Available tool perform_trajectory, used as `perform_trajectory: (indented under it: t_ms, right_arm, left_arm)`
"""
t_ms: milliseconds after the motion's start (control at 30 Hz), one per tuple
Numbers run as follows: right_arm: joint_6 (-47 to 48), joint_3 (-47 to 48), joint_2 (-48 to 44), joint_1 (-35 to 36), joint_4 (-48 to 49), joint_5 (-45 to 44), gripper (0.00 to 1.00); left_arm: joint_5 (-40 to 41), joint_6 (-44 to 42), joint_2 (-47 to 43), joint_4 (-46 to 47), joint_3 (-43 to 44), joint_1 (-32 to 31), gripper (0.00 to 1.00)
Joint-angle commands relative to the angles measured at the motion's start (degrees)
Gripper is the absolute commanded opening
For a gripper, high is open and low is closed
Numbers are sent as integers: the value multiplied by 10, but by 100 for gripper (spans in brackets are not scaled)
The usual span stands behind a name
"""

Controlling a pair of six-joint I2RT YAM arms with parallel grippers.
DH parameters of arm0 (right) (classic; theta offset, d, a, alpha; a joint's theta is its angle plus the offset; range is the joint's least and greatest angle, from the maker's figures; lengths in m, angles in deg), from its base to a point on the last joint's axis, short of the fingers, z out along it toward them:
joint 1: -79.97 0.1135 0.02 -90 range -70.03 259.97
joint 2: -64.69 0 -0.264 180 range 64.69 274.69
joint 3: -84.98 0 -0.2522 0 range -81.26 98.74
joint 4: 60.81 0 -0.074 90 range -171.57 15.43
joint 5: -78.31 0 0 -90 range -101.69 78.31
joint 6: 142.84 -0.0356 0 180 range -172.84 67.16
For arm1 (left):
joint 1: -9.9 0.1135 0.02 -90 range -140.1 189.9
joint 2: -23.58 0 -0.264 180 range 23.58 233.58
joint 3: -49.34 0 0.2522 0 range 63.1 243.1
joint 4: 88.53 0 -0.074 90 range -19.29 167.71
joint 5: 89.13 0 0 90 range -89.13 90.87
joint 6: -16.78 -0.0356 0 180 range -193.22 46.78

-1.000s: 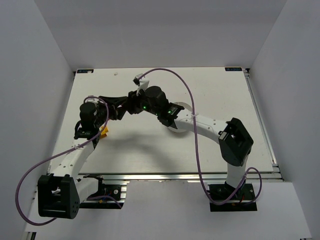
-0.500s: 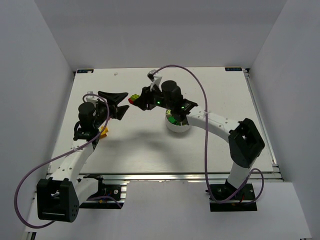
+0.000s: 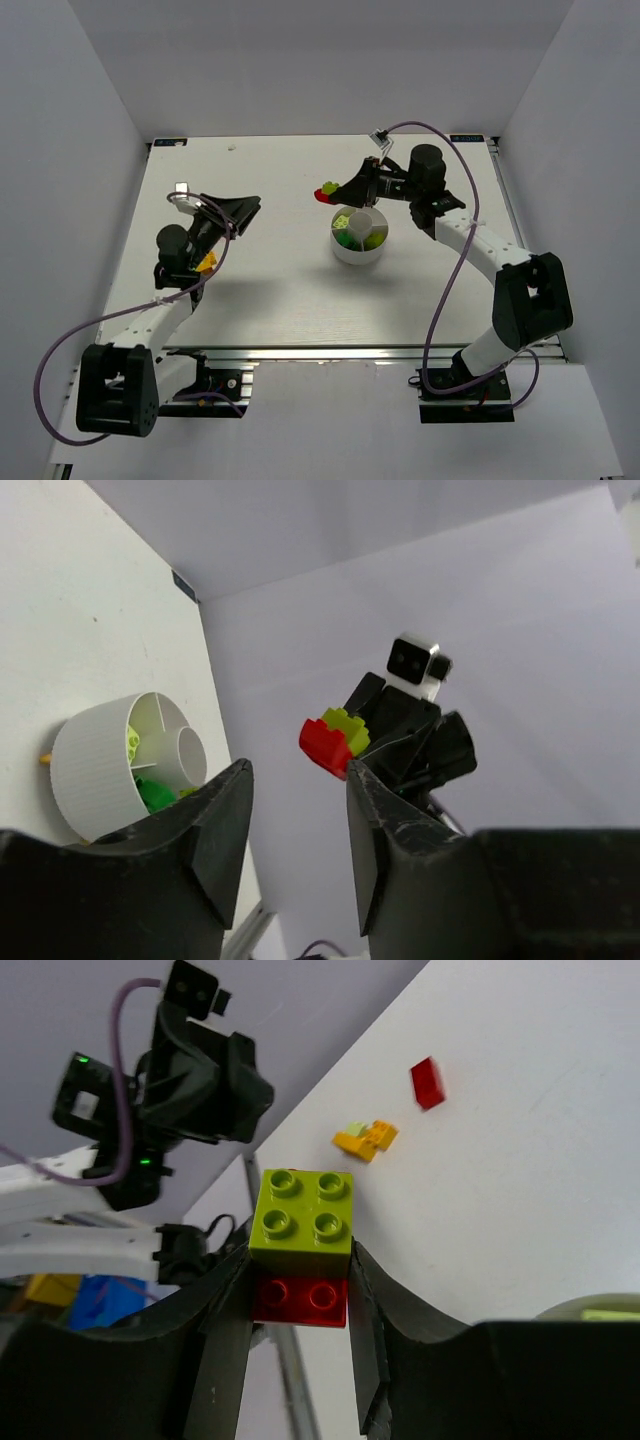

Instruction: Sort the legos into containers by color

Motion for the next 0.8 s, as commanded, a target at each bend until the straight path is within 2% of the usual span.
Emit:
perform_trajectory:
  t_ms: [0,67,133,200,300,500,767]
  right_arm:
    - [-91,-13,-33,-4,43,67,0]
    - [-127,-25,-35,-4,79,68,0]
    - [-196,-47,-36,-4,119,69,0]
    - [-207,-51,-37,-4,127,63,0]
    - [-210,-53,-35,-4,131,65,0]
    - [-214,-61,-40,-3,138,63,0]
    - [-217,-84,-47,9,143,53,0]
  left_arm:
    - [-59,-22,40,181,-29,-16,51]
    - [-72,-22,61,232,-33,-33,52]
    - [-80,-25,80,268,-22,-64,59]
    - [-84,-37,102,267,-11,-85,68]
    - [-74,-43,125,274,2,-114,74]
    - [-63,-19,173,330,18,-144,75]
    - [-64,-19,216,335,51,-165,75]
